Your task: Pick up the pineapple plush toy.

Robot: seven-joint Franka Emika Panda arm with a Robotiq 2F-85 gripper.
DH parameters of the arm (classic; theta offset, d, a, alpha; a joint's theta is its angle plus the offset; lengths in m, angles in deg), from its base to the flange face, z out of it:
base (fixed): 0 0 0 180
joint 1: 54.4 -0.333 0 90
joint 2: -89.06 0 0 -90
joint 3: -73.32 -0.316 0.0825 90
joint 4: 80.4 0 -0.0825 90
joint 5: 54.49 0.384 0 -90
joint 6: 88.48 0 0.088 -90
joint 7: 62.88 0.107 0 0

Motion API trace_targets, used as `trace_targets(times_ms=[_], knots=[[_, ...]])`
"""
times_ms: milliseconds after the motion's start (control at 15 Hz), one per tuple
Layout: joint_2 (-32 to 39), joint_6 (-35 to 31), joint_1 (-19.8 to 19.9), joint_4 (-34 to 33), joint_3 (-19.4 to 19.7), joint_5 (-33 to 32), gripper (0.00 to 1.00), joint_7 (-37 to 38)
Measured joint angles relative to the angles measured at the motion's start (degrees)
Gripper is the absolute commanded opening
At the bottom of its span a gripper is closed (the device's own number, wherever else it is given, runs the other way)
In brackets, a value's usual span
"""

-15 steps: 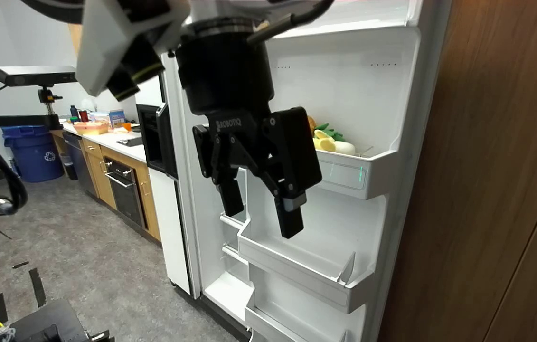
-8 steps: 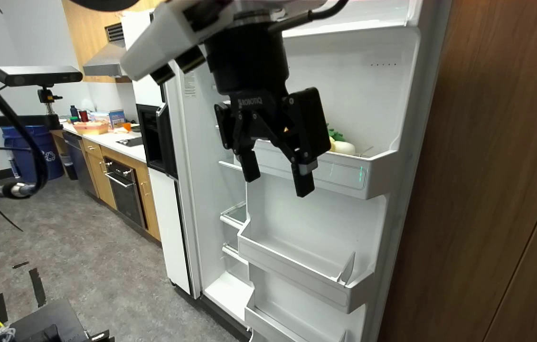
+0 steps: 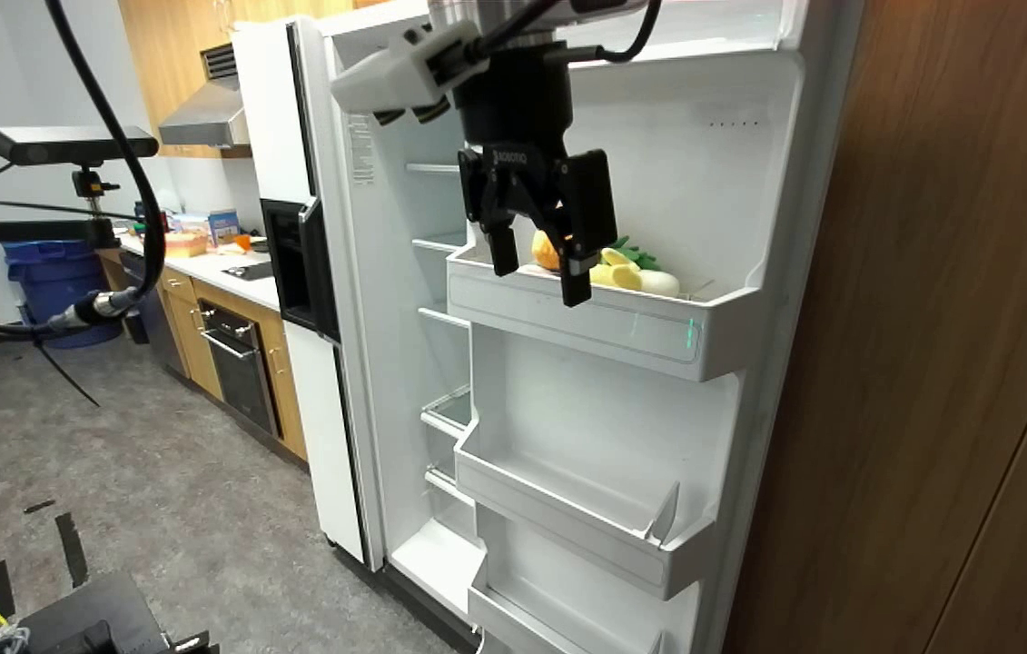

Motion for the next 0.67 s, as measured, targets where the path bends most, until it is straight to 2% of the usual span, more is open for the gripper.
trace_targets(times_ms=[667], knots=[[0.93, 0.0, -0.33, -0.96, -0.03, 0.48, 1.0, 0.0]])
